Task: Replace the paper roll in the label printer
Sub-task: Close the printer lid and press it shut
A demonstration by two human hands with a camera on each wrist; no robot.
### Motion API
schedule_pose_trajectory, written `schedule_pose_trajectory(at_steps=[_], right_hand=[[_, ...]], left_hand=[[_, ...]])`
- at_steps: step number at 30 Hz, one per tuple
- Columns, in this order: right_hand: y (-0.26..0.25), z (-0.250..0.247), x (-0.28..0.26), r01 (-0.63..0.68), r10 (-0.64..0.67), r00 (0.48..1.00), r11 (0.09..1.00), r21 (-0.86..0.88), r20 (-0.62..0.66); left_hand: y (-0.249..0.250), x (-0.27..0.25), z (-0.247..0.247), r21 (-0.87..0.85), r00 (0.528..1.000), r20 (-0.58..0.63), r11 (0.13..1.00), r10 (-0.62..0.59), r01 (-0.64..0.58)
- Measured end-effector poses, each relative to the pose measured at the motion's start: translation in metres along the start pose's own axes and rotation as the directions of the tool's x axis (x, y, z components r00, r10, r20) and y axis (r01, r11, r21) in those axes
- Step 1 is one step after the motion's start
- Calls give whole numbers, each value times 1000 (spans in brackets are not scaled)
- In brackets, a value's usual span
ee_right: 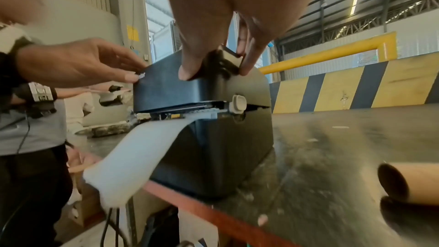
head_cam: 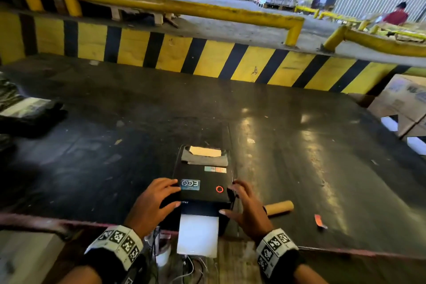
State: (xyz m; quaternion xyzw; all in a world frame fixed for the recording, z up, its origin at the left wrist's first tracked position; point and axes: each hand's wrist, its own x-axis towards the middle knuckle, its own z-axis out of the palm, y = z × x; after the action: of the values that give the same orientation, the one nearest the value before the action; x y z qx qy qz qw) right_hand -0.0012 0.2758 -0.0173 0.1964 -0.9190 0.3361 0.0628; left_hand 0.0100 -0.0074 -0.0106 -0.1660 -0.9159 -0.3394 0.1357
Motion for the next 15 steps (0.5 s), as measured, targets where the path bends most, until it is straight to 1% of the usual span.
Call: schedule_pose_trajectory(at_steps=[3,5,7,9,11,13,15], right_hand=[[-5,9,-8,-36,32,998,997,-74,-49],[-7,12,-14,-24,18,999,991,-135,-51],[-5,14,-22,34,-39,999,972,-234,-18],[0,15,-29,73,-58,997,943,-324,57],[4,16,-32,83,-43,993,915,-396,108],[6,17,-32,71,-26,994,896,-437,109],[6,19,-32,39,7,995,896,-442,103]], left_hand=[[1,-14,5,56,1000,-13,998,8,-8],[2,-21,6,138,1000,1,990,20,-20],[3,-25,8,266,997,31,961,69,-75],[1,-29,11,360,993,90,927,82,-109],[2,-32,12,403,990,126,908,70,-116],[1,-34,13,437,988,129,890,81,-130],[0,-35,14,449,987,133,883,85,-136]])
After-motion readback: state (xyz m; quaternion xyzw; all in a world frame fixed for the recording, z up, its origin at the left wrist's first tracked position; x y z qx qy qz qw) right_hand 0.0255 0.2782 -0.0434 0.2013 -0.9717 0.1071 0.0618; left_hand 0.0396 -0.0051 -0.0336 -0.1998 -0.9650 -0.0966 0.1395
